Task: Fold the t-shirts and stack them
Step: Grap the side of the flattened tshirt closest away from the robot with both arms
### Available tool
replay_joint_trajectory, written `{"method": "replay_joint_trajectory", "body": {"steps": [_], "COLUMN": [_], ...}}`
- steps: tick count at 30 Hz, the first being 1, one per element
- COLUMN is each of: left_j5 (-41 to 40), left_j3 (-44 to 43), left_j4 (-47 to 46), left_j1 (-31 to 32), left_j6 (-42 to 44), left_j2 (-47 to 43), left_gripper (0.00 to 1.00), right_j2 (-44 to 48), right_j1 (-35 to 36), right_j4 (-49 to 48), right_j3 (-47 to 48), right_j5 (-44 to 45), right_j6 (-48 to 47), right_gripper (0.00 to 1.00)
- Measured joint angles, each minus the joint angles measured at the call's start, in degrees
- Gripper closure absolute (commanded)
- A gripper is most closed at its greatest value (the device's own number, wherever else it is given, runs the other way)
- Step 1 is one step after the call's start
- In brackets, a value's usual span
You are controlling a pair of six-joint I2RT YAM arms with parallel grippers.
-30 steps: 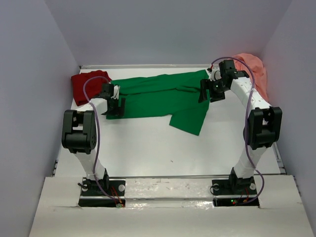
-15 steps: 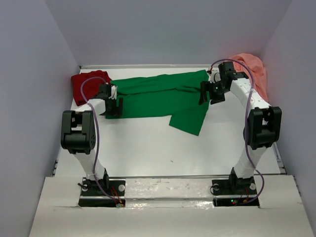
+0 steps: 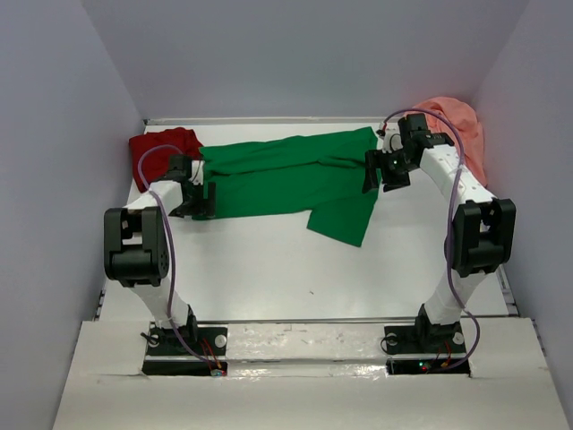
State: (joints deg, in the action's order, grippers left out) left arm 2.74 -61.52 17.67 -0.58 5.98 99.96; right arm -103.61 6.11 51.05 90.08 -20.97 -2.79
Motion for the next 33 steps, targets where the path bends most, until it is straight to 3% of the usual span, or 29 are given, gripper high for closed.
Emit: {"method": "replay_joint_trajectory", "body": {"steps": [9, 25, 29, 33], "left_j5": [-0.9, 0.9, 1.6, 2.0], "left_j3": [-0.2, -0.1, 0.1, 0.3], "left_j4": [4.9, 4.2, 2.8, 1.4], "left_j1": [-1.4, -1.4, -1.4, -1.4], "left_j6": [0.0, 0.0, 0.0, -0.2], "left_j2": [-7.0, -2.4, -1.3, -0.5], "left_gripper": [0.04, 0.09, 0.13, 0.24], "right_j2": [0.7, 1.8, 2.3, 2.8], "right_j1": [0.0, 0.0, 0.0, 0.0], "right_j4": [-0.1, 0.0, 0.0, 0.0], "right_j3": [-1.7, -1.8, -1.8, -1.8], "right_j5": [0.0, 0.0, 0.0, -0.1], "right_j6": [-0.5, -0.9, -0.9, -0.9], "right_gripper": [0.21, 0.21, 0.22, 0.22]}}
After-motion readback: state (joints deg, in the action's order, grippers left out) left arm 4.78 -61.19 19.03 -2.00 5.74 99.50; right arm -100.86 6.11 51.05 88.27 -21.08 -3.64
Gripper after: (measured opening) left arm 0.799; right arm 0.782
